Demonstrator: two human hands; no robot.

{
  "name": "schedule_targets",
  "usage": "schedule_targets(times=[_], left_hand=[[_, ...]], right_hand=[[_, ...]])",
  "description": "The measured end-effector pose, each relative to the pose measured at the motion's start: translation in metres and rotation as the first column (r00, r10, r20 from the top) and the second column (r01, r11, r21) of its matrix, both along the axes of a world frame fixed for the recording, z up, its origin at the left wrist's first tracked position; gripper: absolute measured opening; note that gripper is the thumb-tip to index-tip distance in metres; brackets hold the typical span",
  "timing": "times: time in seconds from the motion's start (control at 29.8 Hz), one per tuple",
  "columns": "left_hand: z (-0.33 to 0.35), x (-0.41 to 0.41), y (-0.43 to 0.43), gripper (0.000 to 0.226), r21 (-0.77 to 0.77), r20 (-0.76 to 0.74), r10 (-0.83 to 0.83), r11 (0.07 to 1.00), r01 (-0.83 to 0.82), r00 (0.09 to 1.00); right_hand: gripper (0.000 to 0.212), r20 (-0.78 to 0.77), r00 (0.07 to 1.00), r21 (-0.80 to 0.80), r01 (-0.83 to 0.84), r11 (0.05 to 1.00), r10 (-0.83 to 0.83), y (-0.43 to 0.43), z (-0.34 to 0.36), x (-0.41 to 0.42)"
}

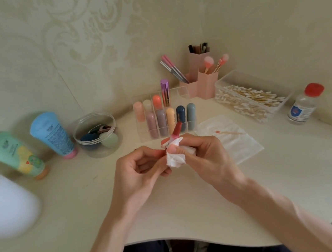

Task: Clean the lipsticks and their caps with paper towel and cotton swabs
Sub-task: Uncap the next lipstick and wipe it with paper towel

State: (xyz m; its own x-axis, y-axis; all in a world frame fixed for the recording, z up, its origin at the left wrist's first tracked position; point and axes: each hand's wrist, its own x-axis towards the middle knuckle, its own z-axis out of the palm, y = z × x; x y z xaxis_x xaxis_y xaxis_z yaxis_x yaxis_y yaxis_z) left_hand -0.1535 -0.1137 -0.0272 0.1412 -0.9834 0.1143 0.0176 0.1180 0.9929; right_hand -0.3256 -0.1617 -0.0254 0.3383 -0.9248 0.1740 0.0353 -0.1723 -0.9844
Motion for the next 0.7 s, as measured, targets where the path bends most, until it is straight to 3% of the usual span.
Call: schedule_targets(times=[0.1, 0.23, 0.47, 0.7], left_hand=[[0.0002, 0.0009, -0.0011, 0.024, 0.045, -0.052, -0.082, 0.995, 0.084, 0.995], [-0.0022, 0.0001, -0.0010, 0.023, -0.009, 0.036, 0.014, 1.000, -0.013, 0.999], [-0.0048, -0.0018, -0.0006, 0.024, -0.097, 0.206, 0.091, 0.993, -0.072, 0.974], [-0.0061, -0.0034, -0.0028, 0.015, -0.072, 0.226, 0.048, 0.997, -0.033, 0.973]], right_hand=[[0.024, 0.019, 1.000, 0.025, -0.017, 1.000, 0.017, 0.0009, 0.0024, -0.0023], [0.013, 0.015, 1.000, 0.066, -0.009, 0.998, 0.009, 0.0023, 0.0026, 0.0005], [0.015, 0.020, 0.998, 0.082, 0.059, 0.995, -0.061, 0.0008, -0.0027, 0.0013], [0.009, 0.084, 0.992, 0.119, 0.083, 0.989, -0.093, -0.0009, -0.0056, -0.0020]])
